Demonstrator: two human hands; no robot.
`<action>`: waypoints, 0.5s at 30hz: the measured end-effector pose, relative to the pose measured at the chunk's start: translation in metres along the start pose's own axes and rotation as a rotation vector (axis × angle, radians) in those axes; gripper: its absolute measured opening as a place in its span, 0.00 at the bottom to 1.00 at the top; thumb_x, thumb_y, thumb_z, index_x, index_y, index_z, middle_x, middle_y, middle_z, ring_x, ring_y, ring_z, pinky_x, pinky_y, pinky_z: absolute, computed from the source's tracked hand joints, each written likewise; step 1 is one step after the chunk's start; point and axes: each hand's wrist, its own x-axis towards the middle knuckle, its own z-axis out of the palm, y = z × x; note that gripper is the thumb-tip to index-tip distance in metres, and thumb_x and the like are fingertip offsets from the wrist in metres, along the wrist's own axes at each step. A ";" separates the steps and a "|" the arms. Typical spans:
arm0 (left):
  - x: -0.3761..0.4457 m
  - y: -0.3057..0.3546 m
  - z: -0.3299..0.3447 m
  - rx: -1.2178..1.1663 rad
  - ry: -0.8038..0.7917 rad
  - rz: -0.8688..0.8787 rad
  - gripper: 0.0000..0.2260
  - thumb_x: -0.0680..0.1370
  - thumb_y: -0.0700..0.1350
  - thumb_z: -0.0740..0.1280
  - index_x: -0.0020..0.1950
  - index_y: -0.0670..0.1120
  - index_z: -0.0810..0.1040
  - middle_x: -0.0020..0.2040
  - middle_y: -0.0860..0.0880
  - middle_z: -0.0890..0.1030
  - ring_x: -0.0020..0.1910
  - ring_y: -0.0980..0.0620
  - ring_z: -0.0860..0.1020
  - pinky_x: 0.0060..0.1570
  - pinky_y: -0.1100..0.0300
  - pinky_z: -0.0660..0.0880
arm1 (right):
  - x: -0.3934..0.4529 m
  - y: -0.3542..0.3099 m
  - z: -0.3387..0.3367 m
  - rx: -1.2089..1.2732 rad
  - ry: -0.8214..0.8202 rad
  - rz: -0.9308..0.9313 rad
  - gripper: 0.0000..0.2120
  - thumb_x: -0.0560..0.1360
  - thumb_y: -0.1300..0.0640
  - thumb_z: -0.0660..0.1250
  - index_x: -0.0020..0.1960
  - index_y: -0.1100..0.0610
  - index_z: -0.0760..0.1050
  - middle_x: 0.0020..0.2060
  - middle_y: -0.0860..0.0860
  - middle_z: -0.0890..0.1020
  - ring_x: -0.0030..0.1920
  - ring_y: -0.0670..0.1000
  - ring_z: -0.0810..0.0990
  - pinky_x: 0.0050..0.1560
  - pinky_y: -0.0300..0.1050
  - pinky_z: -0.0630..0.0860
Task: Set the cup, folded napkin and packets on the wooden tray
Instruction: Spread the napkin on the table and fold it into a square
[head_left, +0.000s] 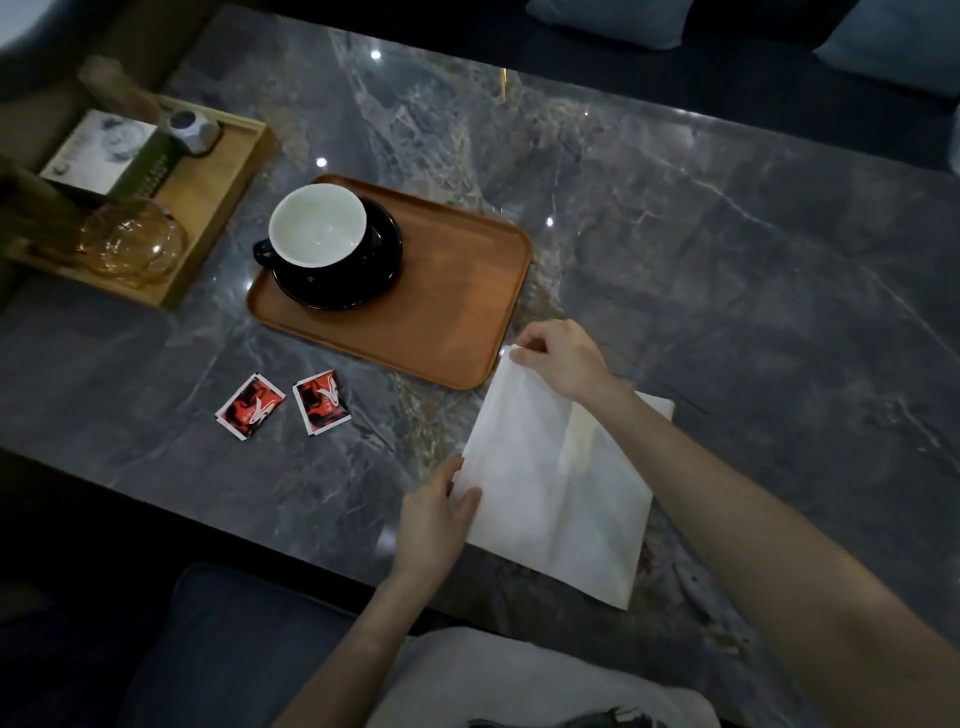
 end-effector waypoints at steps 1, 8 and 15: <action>0.001 -0.001 -0.002 -0.010 -0.006 0.000 0.18 0.75 0.41 0.66 0.64 0.42 0.73 0.56 0.42 0.81 0.55 0.45 0.78 0.56 0.54 0.74 | 0.001 -0.001 0.002 -0.003 0.002 0.009 0.07 0.72 0.51 0.67 0.44 0.54 0.80 0.44 0.54 0.83 0.49 0.57 0.79 0.51 0.52 0.75; 0.005 -0.011 -0.008 -0.007 -0.054 0.003 0.19 0.74 0.42 0.67 0.64 0.45 0.70 0.54 0.45 0.81 0.53 0.45 0.79 0.53 0.49 0.76 | 0.004 -0.004 0.014 -0.150 0.058 0.058 0.10 0.74 0.51 0.65 0.50 0.55 0.79 0.51 0.56 0.80 0.55 0.57 0.73 0.56 0.51 0.70; -0.004 -0.008 -0.004 0.306 -0.042 0.067 0.14 0.74 0.49 0.66 0.57 0.44 0.72 0.60 0.47 0.71 0.51 0.43 0.77 0.47 0.53 0.72 | -0.003 -0.007 0.017 -0.199 0.100 0.029 0.10 0.76 0.53 0.63 0.51 0.58 0.78 0.51 0.57 0.79 0.55 0.58 0.73 0.55 0.52 0.69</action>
